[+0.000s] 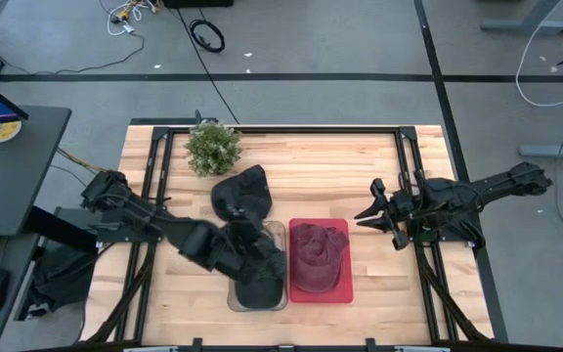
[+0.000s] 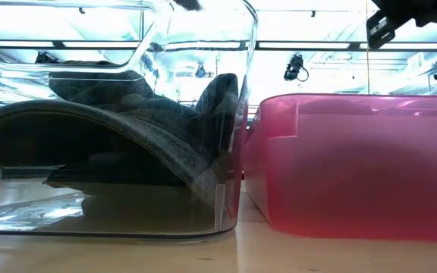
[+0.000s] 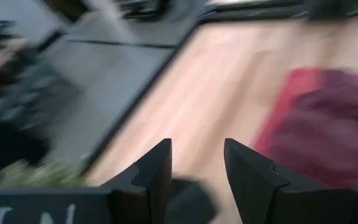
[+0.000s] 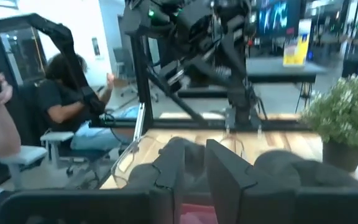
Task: Pick & Place hat
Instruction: Put the black cap into the transparent bin
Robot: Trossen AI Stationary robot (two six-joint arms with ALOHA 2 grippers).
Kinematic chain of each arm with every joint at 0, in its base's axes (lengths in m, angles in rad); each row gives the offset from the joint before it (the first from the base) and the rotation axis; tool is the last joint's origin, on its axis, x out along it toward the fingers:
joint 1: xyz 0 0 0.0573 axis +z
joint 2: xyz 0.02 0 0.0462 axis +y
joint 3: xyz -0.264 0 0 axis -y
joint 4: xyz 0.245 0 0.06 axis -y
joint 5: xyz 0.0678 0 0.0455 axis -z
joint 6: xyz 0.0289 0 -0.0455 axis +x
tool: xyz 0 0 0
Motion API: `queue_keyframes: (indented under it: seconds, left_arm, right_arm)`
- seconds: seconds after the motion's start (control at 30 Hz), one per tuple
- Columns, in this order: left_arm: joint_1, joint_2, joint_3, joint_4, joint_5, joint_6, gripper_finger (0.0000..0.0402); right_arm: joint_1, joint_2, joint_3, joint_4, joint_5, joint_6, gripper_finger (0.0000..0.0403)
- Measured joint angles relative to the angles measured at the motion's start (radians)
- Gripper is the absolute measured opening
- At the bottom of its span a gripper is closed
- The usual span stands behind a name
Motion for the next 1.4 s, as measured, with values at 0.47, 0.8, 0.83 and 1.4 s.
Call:
queue_keyframes:
  seconds: [0.47, 0.8, 0.83, 1.4]
  left_arm:
    - [-0.006, 0.050, 0.002, 0.797, 0.670, 0.656, 0.0151]
    - [0.047, 0.049, -0.073, 0.991, 0.781, 0.684, 0.0149]
    - [0.061, 0.047, -0.116, 1.068, 0.827, 0.684, 0.0149]
    - [0.332, -0.250, -0.581, 1.296, 1.118, 0.677, 0.0149]
  right_arm:
    - [0.000, -0.172, -0.218, 0.330, -0.024, -0.060, 0.0068]
    - [0.000, -0.230, -0.311, 0.391, -0.027, -0.058, 0.0068]
    - [0.000, -0.230, -0.310, 0.375, -0.027, -0.067, 0.0068]
    - [0.000, -0.232, -0.310, -0.168, -0.027, -0.087, 0.0068]
